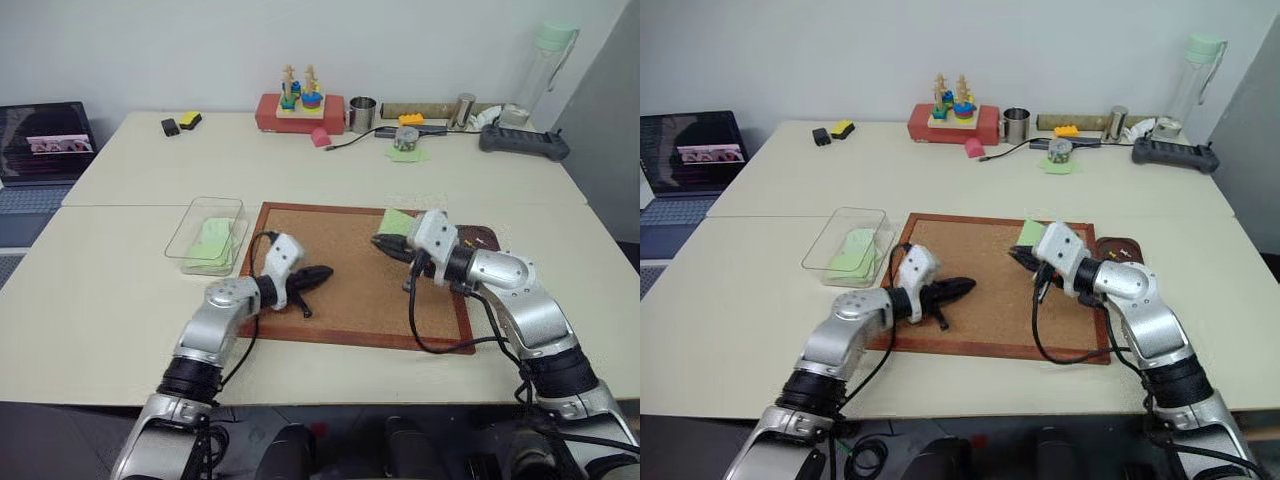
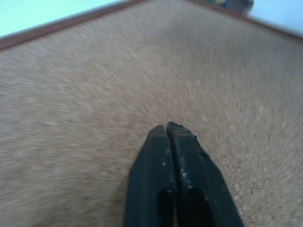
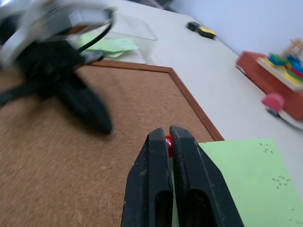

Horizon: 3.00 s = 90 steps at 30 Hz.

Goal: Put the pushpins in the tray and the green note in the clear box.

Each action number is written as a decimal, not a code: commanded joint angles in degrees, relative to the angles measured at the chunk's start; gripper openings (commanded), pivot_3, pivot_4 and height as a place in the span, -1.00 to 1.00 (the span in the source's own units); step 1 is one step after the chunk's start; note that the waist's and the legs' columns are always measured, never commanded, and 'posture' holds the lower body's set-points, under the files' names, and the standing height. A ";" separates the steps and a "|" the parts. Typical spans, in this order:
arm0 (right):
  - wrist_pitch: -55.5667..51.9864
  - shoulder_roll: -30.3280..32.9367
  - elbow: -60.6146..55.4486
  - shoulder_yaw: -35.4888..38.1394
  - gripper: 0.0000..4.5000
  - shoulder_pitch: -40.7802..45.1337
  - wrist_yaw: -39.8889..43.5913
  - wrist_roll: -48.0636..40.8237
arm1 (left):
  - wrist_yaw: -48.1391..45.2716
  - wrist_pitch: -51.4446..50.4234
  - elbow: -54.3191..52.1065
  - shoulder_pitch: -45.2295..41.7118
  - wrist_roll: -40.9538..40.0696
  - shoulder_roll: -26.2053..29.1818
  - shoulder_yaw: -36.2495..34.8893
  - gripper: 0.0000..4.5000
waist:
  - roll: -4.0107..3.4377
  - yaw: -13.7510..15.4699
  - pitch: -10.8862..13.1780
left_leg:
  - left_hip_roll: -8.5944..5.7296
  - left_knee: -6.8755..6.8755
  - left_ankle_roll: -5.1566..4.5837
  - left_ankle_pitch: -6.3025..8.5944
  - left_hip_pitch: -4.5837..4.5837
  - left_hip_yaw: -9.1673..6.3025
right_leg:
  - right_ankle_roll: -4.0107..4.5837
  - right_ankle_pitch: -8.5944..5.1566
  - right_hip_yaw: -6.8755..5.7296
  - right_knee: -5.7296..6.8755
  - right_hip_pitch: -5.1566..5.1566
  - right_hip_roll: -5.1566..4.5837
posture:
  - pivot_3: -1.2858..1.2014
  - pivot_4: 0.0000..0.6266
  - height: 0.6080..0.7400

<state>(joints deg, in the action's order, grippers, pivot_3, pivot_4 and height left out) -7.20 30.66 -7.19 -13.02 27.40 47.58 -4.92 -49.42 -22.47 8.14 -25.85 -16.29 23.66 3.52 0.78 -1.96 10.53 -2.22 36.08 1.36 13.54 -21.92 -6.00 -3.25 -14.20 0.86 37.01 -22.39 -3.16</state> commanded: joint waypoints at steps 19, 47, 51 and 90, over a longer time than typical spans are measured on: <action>38.43 4.38 5.16 -7.47 -1.00 4.54 4.09 13.75 | 3.43 -28.87 -16.51 -1.96 -29.28 -4.06 -7.14 0.60 | 0.20 0.29 0.12 | 0.00 0.01 0.29 -0.13 -0.02 -0.03 | 0.27 0.16 0.04 -0.05 0.06 -0.12 | 0.03 -0.52 1.00; 42.70 1.64 8.44 -9.18 -1.00 6.52 3.97 13.70 | 1.86 -24.50 -16.06 0.48 -26.94 -3.55 -4.88 -0.99 | 0.20 0.29 0.12 | 0.00 0.01 0.31 -0.14 -0.01 -0.03 | 0.29 0.16 0.04 -0.04 0.05 -0.11 | 0.03 -0.52 1.00; 43.29 2.00 8.73 -8.74 -1.00 6.88 3.91 13.23 | 2.66 -21.63 -14.54 0.60 -24.55 -3.92 -4.68 -0.99 | 0.20 0.31 0.12 | -0.01 0.01 0.32 -0.14 -0.01 -0.03 | 0.29 0.16 0.04 -0.04 0.05 -0.11 | 0.03 -0.52 1.00; -11.96 -6.29 13.35 21.91 -1.00 -5.58 -34.28 9.37 | 7.60 -8.37 -13.16 -0.19 -11.84 -7.86 -0.15 -0.99 | 0.20 0.74 0.13 | -0.06 0.00 0.30 -0.14 -0.05 0.24 | 0.32 0.15 0.08 -0.03 0.02 -0.11 | 0.03 -0.52 1.00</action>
<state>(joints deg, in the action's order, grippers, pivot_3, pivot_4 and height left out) -18.71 24.47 6.12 7.12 20.34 15.26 5.02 -41.75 -32.02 -2.39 -25.49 -28.05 15.92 3.30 0.99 -1.21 10.66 -2.28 36.07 1.66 13.40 -21.97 -5.73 -2.93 -14.05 0.94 36.97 -22.36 -3.27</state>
